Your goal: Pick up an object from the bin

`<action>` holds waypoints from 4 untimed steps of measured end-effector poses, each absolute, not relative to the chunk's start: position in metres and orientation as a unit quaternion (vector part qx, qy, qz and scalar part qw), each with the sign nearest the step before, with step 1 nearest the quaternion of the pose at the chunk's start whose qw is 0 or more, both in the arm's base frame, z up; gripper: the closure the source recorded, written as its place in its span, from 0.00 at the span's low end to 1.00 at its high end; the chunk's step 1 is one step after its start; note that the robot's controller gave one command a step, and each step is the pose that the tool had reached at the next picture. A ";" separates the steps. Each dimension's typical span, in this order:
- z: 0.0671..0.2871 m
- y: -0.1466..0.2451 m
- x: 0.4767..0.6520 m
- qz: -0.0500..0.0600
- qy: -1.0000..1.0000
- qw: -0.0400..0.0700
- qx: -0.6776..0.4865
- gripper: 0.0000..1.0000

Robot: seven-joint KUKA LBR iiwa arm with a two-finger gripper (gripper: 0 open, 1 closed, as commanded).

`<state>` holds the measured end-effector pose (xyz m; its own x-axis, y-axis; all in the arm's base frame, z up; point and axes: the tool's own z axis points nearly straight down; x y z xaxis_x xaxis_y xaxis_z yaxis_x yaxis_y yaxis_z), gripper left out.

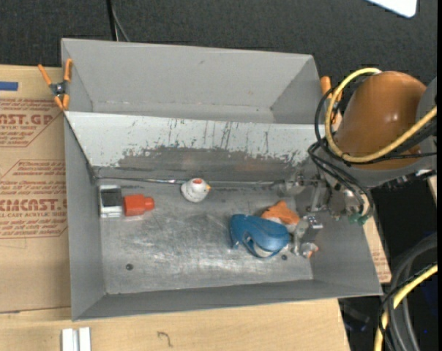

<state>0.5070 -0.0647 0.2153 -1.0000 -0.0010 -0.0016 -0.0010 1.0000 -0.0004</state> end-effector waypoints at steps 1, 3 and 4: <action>0.152 -0.051 0.501 0.000 1.000 0.003 0.024 0.00; 0.147 -0.029 0.501 0.000 0.999 0.002 0.042 0.00; 0.083 -0.035 0.516 0.002 0.994 0.011 0.112 0.00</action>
Offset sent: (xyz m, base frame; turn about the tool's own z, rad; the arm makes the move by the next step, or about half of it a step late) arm -0.0107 0.0396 -0.0610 0.0913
